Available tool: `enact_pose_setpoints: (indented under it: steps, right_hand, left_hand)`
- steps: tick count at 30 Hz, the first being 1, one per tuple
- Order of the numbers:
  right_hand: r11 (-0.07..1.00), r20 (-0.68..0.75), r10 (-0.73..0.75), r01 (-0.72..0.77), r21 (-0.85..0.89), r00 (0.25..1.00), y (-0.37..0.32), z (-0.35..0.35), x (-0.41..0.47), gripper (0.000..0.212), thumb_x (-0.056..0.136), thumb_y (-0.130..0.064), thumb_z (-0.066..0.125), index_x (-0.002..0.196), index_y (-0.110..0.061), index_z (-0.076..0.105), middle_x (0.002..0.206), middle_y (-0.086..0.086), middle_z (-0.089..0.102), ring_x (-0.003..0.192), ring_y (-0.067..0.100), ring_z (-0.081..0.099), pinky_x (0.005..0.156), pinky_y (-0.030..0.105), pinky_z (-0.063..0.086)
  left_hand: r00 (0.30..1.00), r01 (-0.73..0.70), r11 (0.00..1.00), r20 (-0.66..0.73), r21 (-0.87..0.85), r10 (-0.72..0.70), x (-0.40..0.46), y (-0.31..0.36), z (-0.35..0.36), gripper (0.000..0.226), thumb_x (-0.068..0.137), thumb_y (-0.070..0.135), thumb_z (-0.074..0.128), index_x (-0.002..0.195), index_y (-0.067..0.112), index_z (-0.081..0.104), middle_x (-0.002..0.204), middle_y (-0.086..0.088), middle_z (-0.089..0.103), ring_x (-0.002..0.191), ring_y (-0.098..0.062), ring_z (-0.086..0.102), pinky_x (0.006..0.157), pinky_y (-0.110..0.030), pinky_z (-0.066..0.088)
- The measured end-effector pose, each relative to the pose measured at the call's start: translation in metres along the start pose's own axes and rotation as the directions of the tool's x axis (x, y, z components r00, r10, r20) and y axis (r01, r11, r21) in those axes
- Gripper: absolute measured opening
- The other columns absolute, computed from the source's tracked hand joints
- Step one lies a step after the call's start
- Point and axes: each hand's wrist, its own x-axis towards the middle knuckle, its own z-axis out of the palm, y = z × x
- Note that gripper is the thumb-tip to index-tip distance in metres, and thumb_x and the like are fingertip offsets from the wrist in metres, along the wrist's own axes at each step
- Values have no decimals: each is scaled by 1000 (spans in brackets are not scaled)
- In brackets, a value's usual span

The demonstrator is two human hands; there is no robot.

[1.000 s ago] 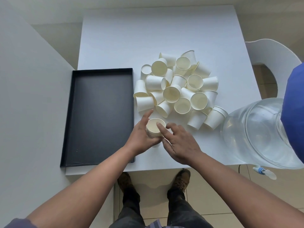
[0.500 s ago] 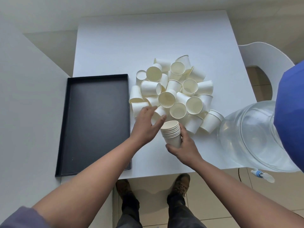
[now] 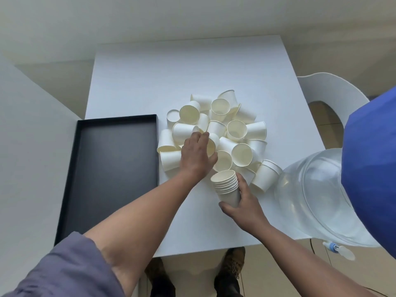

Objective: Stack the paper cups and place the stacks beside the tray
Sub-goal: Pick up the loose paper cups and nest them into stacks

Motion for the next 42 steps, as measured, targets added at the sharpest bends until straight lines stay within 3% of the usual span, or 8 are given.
enact_pose_setpoints:
  steps: [8, 12, 24, 29, 33, 36, 39, 42]
  right_hand:
    - [999, 5, -39, 39, -13, 999, -6, 0, 3, 92, 69, -37, 78, 135, -72, 24, 120, -38, 55, 103, 0, 60, 76, 24, 52]
    - [995, 23, -82, 83, -50, 996, -15, 4, 2, 90, 70, -32, 78, 132, -73, 27, 121, -34, 57, 104, -1, 60, 81, 33, 56]
    - [952, 106, -222, 239, -192, 969, -30, 30, -3, 86, 76, -28, 77, 153, -37, 38, 129, -10, 58, 114, 20, 54, 97, 36, 48]
    - [946, 145, -242, 266, -184, 959, -20, 34, -6, 78, 75, -29, 78, 146, -34, 46, 116, -16, 58, 105, 6, 52, 85, 22, 45]
    - [940, 158, -245, 274, -204, 957, -5, 32, -12, 80, 78, -28, 84, 149, -20, 47, 140, -8, 52, 127, 10, 49, 108, 29, 42]
    - [926, 169, -295, 325, -192, 940, -2, 31, -15, 80, 75, -35, 88, 145, -21, 51, 140, -10, 52, 127, 6, 49, 110, 35, 43]
    - [914, 147, -308, 336, -228, 940, -4, 24, -16, 97, 70, -67, 79, 151, -27, 44, 152, -14, 40, 140, 0, 32, 119, 27, 30]
    - [865, -93, -393, 334, -375, 915, -10, 11, -6, 95, 78, -73, 59, 154, -19, 41, 158, 3, 39, 145, 21, 31, 118, 39, 29]
  left_hand:
    - [956, -176, 917, -284, -358, 72, -43, -7, -38, 58, 87, 33, 65, 142, 18, 55, 131, 7, 55, 124, -22, 50, 107, -32, 39]
    - [999, -17, 850, -41, -527, -5, -72, -25, -51, 59, 91, 46, 55, 149, 31, 53, 137, 13, 53, 134, -6, 44, 110, -16, 32]
    - [926, 241, 810, 378, -535, -26, -118, -37, -41, 61, 99, 52, 37, 156, 31, 37, 153, 6, 33, 146, -16, 34, 120, -42, 36]
    - [855, 309, 809, 518, -500, -6, -128, -49, -38, 45, 107, 48, 49, 148, 42, 32, 149, 5, 31, 126, -14, 49, 101, -27, 44]
    - [788, 418, 742, 616, -524, -9, -128, -60, -41, 53, 87, 43, 80, 123, 37, 41, 117, -1, 57, 90, -15, 61, 74, -25, 51]
    - [785, 444, 709, 620, -547, -13, -127, -66, -41, 61, 76, 32, 92, 119, 34, 48, 101, -4, 66, 81, -12, 65, 72, -32, 58]
    - [816, 480, 653, 572, -586, -86, -127, -70, -37, 58, 72, 27, 92, 119, 32, 58, 105, -11, 70, 83, -16, 70, 83, -44, 62]
    - [838, 498, 622, 521, -604, -165, -129, -76, -34, 56, 67, 27, 91, 113, 33, 61, 101, -3, 69, 75, -15, 73, 76, -39, 61]
